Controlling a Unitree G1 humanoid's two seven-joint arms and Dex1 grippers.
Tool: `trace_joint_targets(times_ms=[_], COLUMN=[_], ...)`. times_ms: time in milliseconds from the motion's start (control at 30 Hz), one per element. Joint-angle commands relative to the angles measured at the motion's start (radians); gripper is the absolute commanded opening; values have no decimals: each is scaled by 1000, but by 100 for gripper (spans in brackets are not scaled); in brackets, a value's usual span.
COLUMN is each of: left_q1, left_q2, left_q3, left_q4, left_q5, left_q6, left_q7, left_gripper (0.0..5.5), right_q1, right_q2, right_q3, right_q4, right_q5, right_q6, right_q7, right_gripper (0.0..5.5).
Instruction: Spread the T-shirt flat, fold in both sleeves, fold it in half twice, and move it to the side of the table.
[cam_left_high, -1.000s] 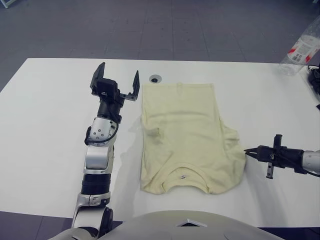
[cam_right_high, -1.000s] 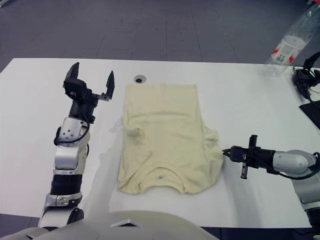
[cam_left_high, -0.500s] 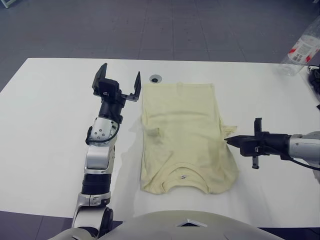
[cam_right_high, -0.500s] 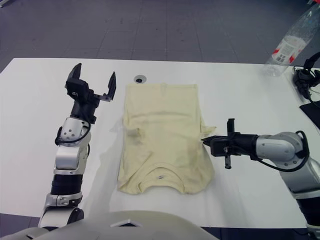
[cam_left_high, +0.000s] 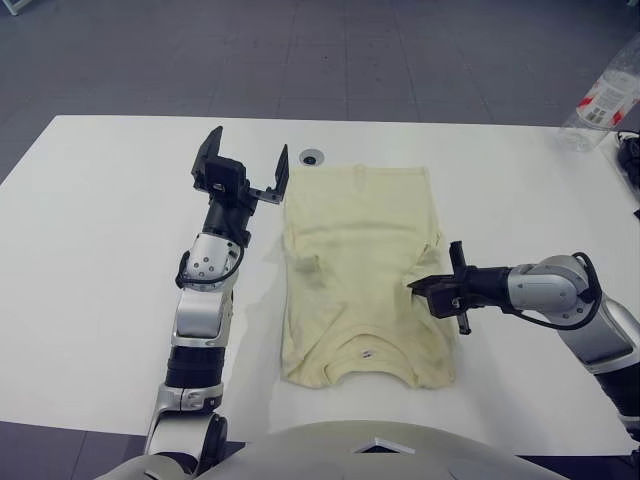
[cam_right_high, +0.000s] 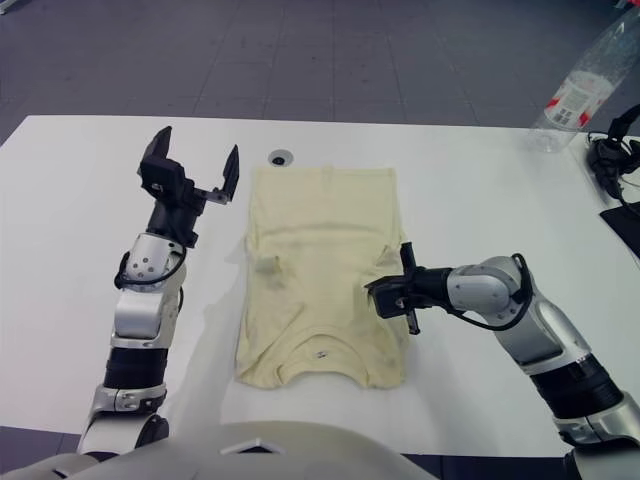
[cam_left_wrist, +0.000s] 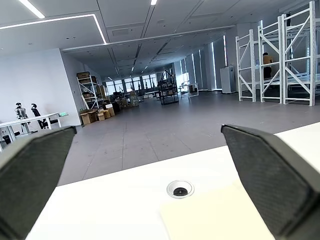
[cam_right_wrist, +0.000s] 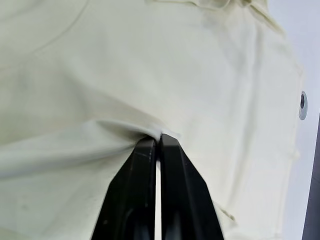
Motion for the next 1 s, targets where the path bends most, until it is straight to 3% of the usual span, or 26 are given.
trace_joint_targets(times_ms=[33,533,767,1000], left_q1=[-16,-14,8,32], left_q2=[5,14,55,72], left_q3=[-3,-6,-50,-64], left_q4=[5,13,8,-30], left_q5=[10,10,2,5], left_q6=[13,20,54,79], left_q7=[-3,-12,-105,-136], left_gripper=[540,540,540,540], right_q1=[-15,98,238,192], right_q2=[25,-26,-88,-123], right_q3=[18,-175,-121,-90], right_q4=[-10,-35,4,136], right_q5=[-5,223,116,55], right_q6=[42,131,79,84], right_q7=[-1,11,16,4], right_gripper=[47,298,412,511])
